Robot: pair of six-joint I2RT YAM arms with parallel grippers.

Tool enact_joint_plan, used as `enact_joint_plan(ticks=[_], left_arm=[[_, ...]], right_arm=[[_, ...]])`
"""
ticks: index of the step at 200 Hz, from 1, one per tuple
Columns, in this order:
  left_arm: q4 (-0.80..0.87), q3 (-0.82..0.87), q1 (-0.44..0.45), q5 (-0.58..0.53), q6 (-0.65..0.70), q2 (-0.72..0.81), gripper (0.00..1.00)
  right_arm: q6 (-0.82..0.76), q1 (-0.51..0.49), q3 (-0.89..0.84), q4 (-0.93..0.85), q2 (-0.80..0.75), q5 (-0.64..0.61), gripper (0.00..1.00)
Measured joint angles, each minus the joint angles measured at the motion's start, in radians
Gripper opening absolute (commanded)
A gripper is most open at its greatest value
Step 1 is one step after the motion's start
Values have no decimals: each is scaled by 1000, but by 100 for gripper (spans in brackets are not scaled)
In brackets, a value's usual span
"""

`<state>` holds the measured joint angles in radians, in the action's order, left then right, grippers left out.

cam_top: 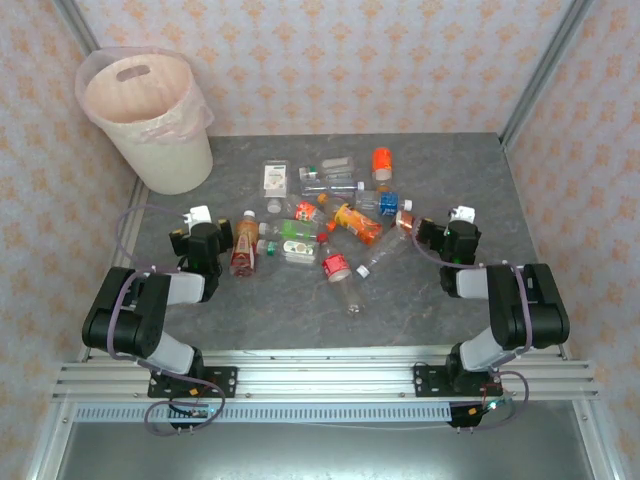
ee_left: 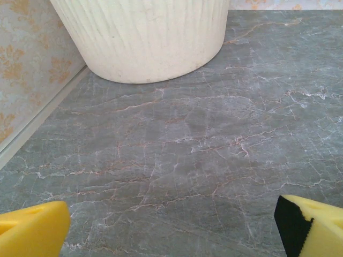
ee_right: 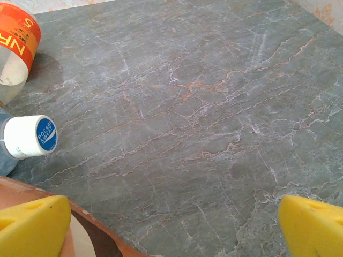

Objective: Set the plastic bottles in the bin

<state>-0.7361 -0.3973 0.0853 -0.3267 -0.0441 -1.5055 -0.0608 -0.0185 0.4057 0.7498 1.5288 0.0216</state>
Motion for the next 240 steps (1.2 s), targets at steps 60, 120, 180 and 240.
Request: enact_joint_plan(ticks=[60, 120, 180, 240], left_arm=[[-2, 0, 0, -3, 0, 0, 100], [-2, 0, 0, -3, 0, 0, 100], [-2, 0, 0, -2, 0, 3, 100], [200, -86, 20, 8, 12, 100, 100]], right_arm=[[0, 0, 0, 0, 0, 0, 99], [0, 3, 0, 0, 0, 0, 99], [0, 3, 1, -12, -8, 0, 99], [54, 3, 98, -237, -208, -58, 99]])
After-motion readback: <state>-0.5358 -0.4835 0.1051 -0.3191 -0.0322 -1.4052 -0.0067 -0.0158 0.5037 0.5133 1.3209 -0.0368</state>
